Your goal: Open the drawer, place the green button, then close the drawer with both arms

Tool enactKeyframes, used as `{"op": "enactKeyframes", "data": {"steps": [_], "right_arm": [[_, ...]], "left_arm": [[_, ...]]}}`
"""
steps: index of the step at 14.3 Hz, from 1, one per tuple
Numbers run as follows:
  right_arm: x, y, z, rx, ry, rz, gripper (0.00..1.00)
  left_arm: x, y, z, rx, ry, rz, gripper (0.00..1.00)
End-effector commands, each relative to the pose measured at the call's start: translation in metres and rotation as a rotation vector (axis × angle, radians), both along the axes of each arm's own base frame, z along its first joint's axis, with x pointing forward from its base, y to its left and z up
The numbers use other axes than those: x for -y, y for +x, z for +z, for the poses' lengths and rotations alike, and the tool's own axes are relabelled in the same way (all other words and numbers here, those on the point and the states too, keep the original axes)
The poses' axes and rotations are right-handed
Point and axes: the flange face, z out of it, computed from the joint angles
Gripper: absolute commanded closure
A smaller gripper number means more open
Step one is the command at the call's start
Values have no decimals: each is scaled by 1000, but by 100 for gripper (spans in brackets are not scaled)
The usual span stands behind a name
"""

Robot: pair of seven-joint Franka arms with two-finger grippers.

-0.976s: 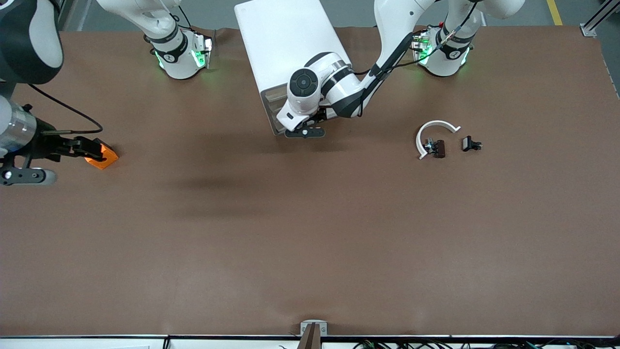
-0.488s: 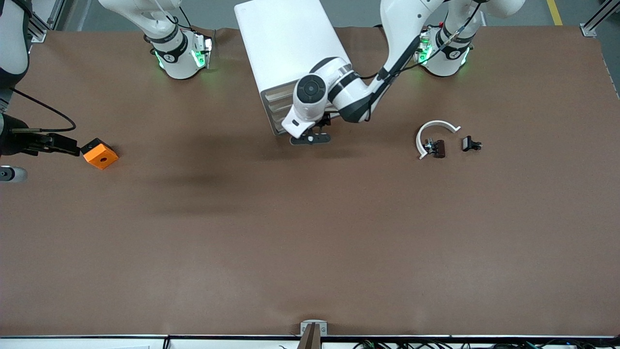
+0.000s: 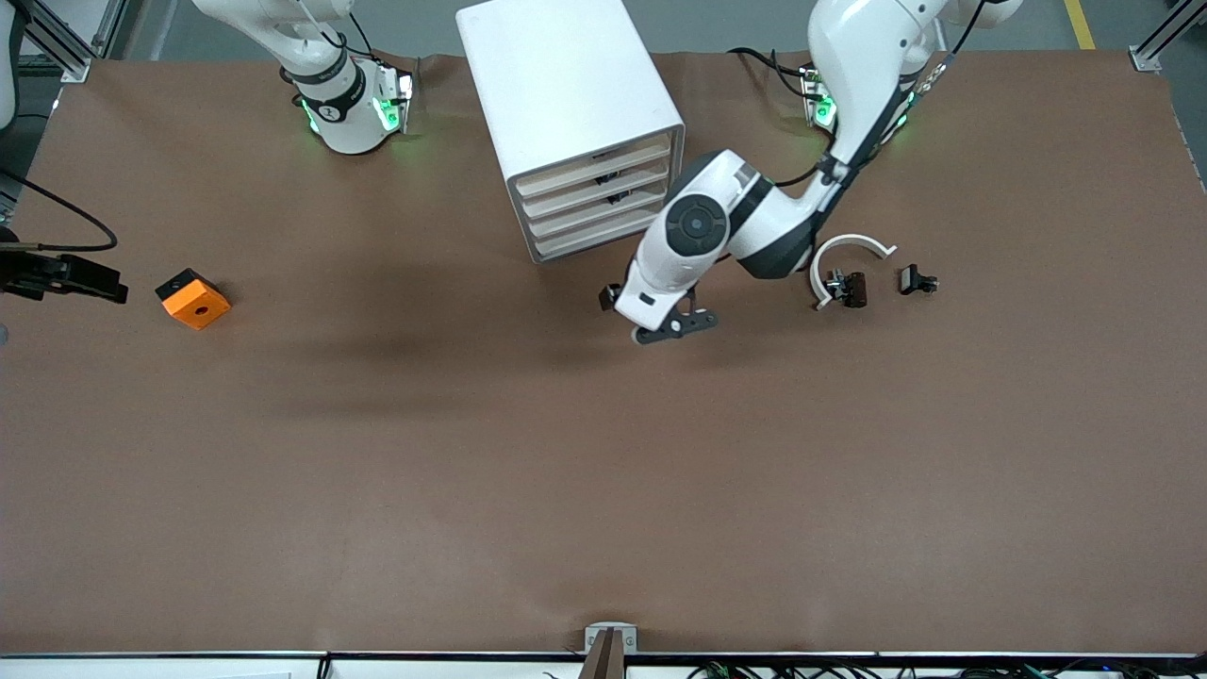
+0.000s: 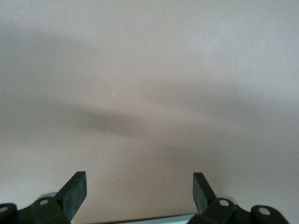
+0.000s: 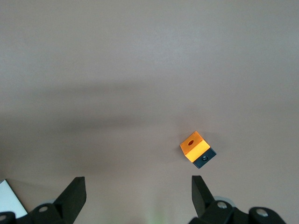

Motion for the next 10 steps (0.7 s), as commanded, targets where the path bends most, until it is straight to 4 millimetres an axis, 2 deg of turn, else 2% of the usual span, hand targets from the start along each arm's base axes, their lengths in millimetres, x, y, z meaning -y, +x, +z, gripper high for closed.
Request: {"op": "enactKeyframes", "data": {"steps": [1, 3, 6, 8, 10], "right_arm": [[-2, -10, 12, -17, 48, -11, 0], [2, -20, 18, -36, 86, -29, 0], [2, -32, 37, 6, 84, -28, 0], [2, -47, 45, 16, 81, -28, 0], [1, -56, 55, 19, 83, -27, 0]], "left_arm": [[-18, 16, 19, 24, -2, 32, 0], [-27, 36, 38, 53, -22, 63, 0], [-54, 68, 72, 34, -13, 82, 0], [-81, 88, 99, -3, 2, 9, 0], [-121, 104, 118, -36, 8, -60, 0]]}}
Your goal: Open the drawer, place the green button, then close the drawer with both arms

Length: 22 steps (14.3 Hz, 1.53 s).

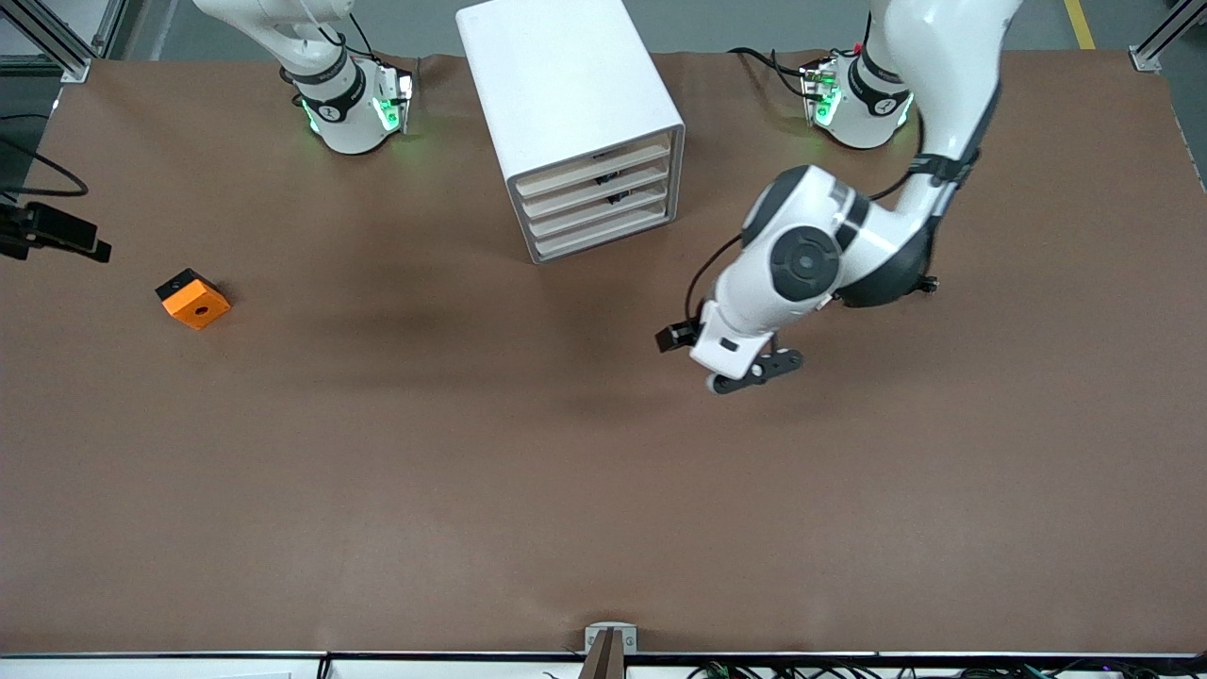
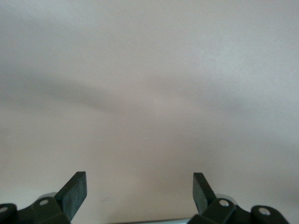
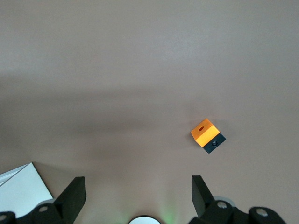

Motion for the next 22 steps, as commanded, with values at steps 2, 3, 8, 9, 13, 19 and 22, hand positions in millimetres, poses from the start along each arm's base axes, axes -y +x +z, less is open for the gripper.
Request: {"op": "enactKeyframes", "data": {"steps": [2, 3, 8, 9, 13, 19, 22], "right_arm": [[-1, -26, 11, -14, 16, -7, 0], [-1, -31, 13, -11, 17, -7, 0], [-1, -46, 19, 16, 18, -11, 0], [-1, -50, 21, 29, 17, -10, 0], [-2, -79, 14, 79, 20, -13, 0], [-1, -80, 23, 109, 15, -13, 0], [0, -81, 26, 118, 1, -5, 0]], "left_arm": [[-72, 20, 61, 18, -2, -117, 0], [-96, 22, 77, 21, -2, -152, 0], [-209, 9, 142, 40, -6, -340, 0], [-229, 1, 149, 51, -2, -359, 0], [-291, -43, 170, 116, 43, -392, 0], [-324, -86, 163, 251, 117, -404, 0], [-325, -81, 168, 276, 119, -400, 0]]}}
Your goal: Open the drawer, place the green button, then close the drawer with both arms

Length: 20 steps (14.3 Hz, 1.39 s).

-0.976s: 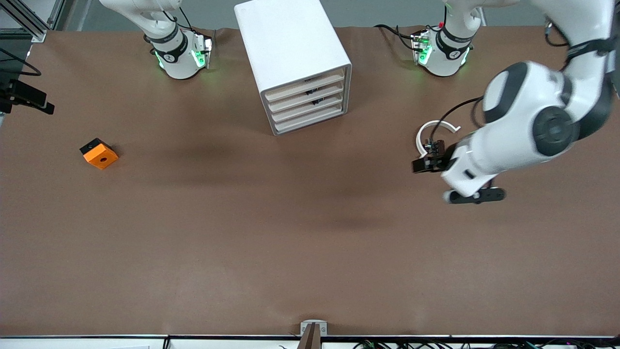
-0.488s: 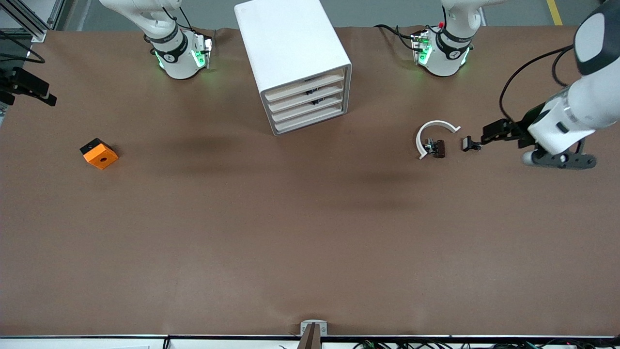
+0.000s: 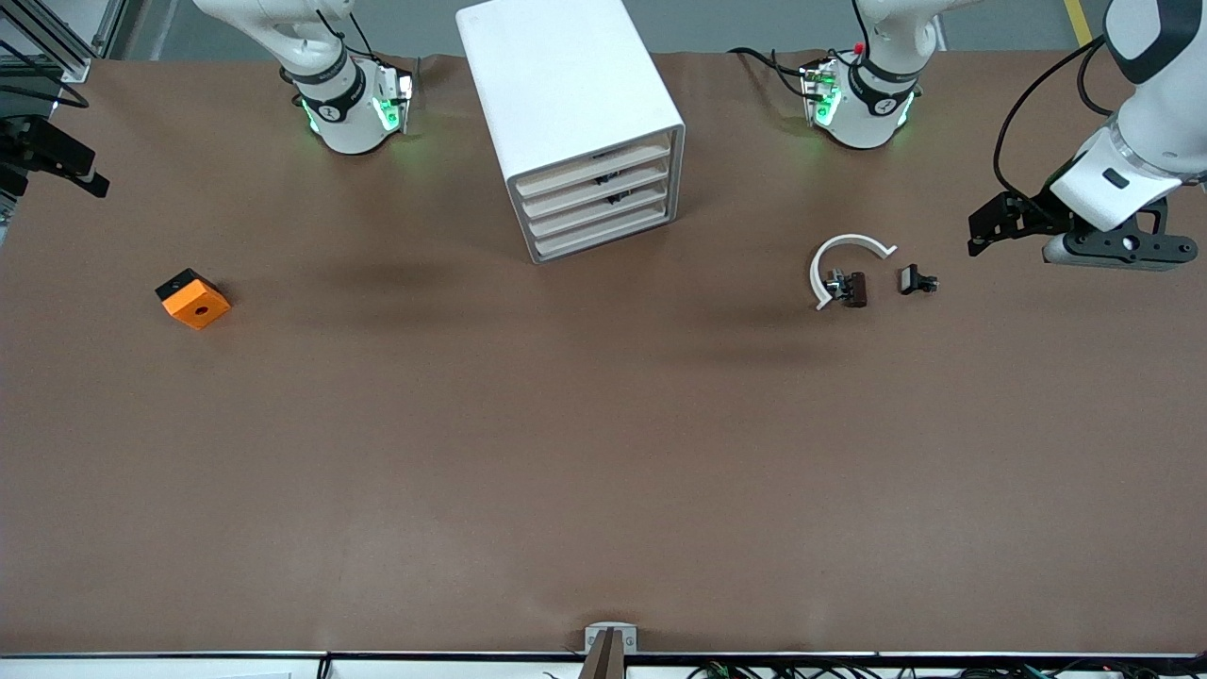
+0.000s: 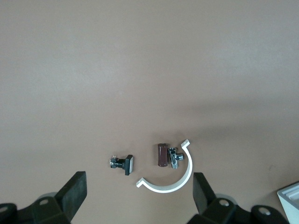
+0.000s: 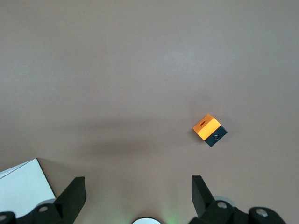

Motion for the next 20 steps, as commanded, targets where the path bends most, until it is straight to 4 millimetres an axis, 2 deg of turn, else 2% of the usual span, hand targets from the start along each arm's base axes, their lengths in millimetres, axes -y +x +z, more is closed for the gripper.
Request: {"op": "enactKeyframes", "data": {"steps": [1, 6, 9, 12, 15, 20], "right_arm": [[4, -9, 5, 16, -31, 1, 0], [-1, -20, 19, 35, -53, 13, 0], [-4, -19, 19, 35, -53, 15, 0], [-3, -17, 15, 28, -52, 10, 0], [0, -17, 11, 18, -50, 3, 0], [-3, -19, 10, 0, -37, 1, 0]], "left_arm": [[-3, 2, 11, 46, 9, -13, 0], [-5, 40, 32, 90, -19, -24, 0], [1, 56, 39, 107, -32, -33, 0], [4, 61, 45, 119, -39, -40, 0], [9, 63, 41, 110, -47, -47, 0], [2, 64, 41, 110, -49, -35, 0]]}}
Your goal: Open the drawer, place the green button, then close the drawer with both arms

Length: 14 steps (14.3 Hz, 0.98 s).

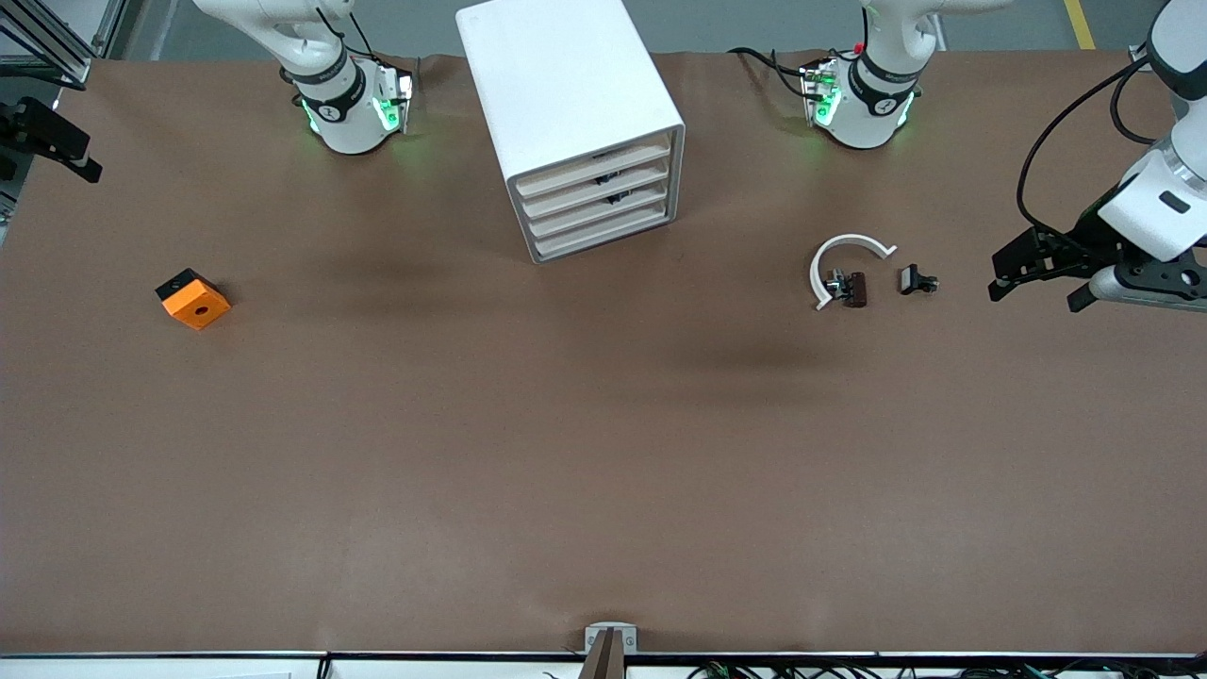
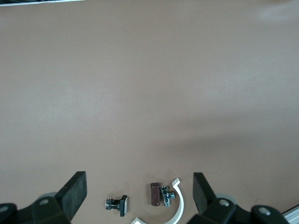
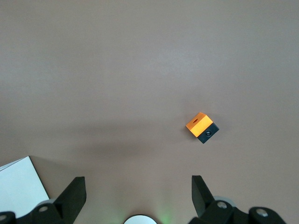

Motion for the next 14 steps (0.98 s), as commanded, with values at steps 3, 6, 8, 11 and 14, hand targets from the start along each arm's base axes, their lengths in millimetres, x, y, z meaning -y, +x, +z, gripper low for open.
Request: {"op": "enactKeyframes", "data": {"steps": [3, 6, 8, 11, 14], "right_arm": [[-1, -5, -1, -9, -2, -7, 0], [-1, -6, -1, -16, -1, -7, 0], [-1, -6, -1, -16, -1, -8, 0], [2, -6, -1, -16, -1, -13, 0], [2, -6, 0, -15, -1, -11, 0]], "left_arm": [[0, 2, 5, -5, 26, 28, 0], [0, -1, 25, -10, 55, 62, 0], [1, -8, 35, -45, 56, 79, 0], [8, -9, 42, -60, 44, 164, 0], [10, -9, 44, -56, 46, 146, 0]]}}
